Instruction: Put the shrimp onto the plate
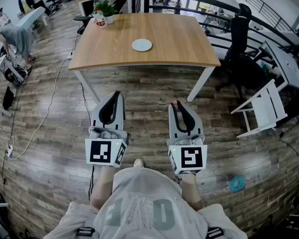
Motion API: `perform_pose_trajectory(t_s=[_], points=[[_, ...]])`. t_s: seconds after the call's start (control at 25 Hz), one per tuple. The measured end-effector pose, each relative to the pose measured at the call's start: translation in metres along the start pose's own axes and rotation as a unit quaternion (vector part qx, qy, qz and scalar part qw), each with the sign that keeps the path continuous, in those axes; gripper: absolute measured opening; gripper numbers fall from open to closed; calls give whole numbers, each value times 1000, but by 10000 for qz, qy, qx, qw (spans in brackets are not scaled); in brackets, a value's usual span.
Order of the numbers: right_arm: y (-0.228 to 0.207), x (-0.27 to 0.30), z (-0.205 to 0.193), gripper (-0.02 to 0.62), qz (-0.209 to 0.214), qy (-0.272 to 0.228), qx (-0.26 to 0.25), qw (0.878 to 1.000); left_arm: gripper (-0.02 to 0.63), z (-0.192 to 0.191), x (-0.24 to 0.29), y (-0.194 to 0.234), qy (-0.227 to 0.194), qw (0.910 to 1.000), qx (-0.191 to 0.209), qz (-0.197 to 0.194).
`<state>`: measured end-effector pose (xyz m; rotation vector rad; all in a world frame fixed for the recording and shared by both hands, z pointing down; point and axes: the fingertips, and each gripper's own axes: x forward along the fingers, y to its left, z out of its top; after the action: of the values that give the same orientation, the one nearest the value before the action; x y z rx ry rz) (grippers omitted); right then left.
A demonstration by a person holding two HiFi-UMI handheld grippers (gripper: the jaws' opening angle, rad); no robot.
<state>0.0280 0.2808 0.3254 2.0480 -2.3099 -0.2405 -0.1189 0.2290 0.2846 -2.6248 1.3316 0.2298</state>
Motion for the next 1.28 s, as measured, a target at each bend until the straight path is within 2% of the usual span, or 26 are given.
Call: perform_pose_trajectory(t_s=[0.4, 0.6, 0.96, 1.28], points=[[-7, 23, -6, 67, 1, 12, 78, 10000, 9, -5, 27, -3, -10, 9997, 125, -191], [6, 37, -2, 67, 328, -92, -85, 9994, 9, -14, 36, 8, 91, 9998, 100, -158], [33, 79, -14, 67, 617, 163, 8, 9980, 9, -31, 37, 67, 131, 9998, -1, 159], [44, 116, -33, 67, 464, 470, 89, 9978, 9, -62, 44, 118, 283, 9988, -235, 317]])
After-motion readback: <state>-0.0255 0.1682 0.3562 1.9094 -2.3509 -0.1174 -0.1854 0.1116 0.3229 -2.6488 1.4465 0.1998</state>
